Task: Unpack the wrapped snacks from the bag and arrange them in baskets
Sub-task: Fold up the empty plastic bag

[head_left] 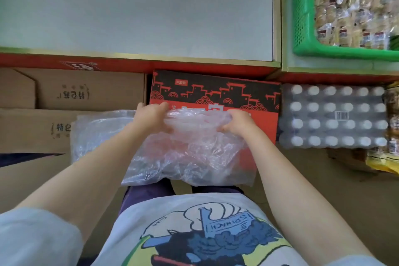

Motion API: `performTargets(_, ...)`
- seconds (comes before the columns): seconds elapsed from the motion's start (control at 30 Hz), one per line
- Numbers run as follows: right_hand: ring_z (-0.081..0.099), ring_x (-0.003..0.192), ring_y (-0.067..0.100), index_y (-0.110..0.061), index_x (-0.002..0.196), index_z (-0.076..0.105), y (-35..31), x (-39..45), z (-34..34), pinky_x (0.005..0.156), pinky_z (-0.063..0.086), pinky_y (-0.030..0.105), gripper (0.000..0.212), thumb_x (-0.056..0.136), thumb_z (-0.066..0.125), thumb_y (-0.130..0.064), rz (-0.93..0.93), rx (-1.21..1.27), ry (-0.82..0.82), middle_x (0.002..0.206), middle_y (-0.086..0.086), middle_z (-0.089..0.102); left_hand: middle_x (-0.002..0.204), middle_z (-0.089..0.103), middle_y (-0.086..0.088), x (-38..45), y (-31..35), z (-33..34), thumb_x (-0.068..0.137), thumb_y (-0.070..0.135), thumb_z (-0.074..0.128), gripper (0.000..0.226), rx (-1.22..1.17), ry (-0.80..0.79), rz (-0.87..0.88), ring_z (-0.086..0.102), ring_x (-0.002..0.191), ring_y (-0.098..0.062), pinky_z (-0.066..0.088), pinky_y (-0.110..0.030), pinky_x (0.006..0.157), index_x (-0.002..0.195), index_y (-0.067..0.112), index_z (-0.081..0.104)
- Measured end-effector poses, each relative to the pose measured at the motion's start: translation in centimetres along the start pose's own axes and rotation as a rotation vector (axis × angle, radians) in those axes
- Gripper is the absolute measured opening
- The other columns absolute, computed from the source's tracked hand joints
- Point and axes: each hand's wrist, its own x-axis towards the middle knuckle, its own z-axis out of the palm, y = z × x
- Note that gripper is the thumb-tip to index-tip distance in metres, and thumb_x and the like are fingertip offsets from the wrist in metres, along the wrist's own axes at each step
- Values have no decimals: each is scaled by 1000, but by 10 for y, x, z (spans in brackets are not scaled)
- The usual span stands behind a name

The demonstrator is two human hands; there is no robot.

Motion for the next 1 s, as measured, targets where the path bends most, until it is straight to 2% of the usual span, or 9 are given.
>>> performTargets(0.1, 60, 111, 28, -8, 119, 67, 4, -12, -11, 92, 49, 38, 46, 82, 81, -33, -12, 39, 9, 120, 8, 66, 99, 65, 0, -8, 0, -15, 80, 50, 76, 40, -24, -130, -60, 60, 92, -24, 44, -32, 77, 95, 17, 59)
performTargets(0.2, 50, 95, 19, -17, 102, 62, -7, -29, -42, 74, 40, 32, 23, 87, 75, -28, -103, 175, 208, 101, -3, 56, 81, 60, 0, -21, 11, -58, 87, 38, 70, 27, -73, 23, -94, 59, 78, -24, 43, -28, 61, 93, 12, 67)
performTargets(0.33, 52, 82, 20, -14, 90, 57, -21, -62, -84, 66, 36, 31, 12, 87, 62, -4, -359, 352, 685, 89, 0, 59, 90, 61, -10, -51, 21, -111, 77, 8, 69, 4, -168, 784, 103, 58, 82, -34, 42, -34, 58, 81, 7, 68)
performTargets(0.4, 54, 87, 19, -9, 97, 59, -20, -78, -88, 73, 44, 29, 21, 82, 63, 4, -473, 329, 905, 96, 3, 59, 88, 60, -11, -67, 21, -120, 66, -3, 64, 17, -142, 1156, 258, 54, 83, -32, 40, -33, 50, 79, 8, 70)
performTargets(0.47, 54, 88, 21, -10, 97, 57, -13, -86, -76, 76, 45, 31, 25, 79, 66, 5, -509, 244, 1017, 95, 4, 58, 90, 60, -11, -80, 23, -108, 61, -8, 59, 29, -92, 1266, 336, 48, 87, -28, 38, -34, 55, 83, 8, 68)
performTargets(0.6, 57, 96, 28, -13, 100, 56, 11, -82, -21, 83, 40, 34, 33, 74, 74, -3, -389, 97, 784, 99, 1, 57, 103, 58, -11, -80, 26, -40, 60, -15, 66, 44, -72, 817, 197, 55, 97, -34, 42, -42, 77, 97, 8, 64)
performTargets(0.73, 42, 135, 23, -22, 141, 44, 37, -82, 22, 108, 37, 38, 81, 75, 84, -46, -147, 114, 105, 146, 0, 44, 135, 44, -5, -68, 31, -1, 70, 52, 84, 81, 33, 54, 69, 43, 128, -29, 42, -41, 98, 136, 24, 46)
performTargets(0.9, 57, 115, 21, -25, 139, 36, 51, -79, 29, 86, 47, 31, 67, 86, 78, -32, 40, 814, 393, 130, 3, 54, 149, 35, -11, -51, 59, 26, 79, 52, 77, 77, -264, 243, 24, 40, 132, -31, 47, -44, 99, 143, 26, 42)
performTargets(1.0, 57, 105, 17, -20, 136, 42, 47, -67, 32, 84, 47, 31, 62, 86, 78, -31, 77, 820, 356, 119, -1, 57, 161, 16, -14, -42, 64, 41, 82, 49, 76, 83, -354, 187, -22, 24, 144, -37, 37, -51, 111, 150, 35, 31)
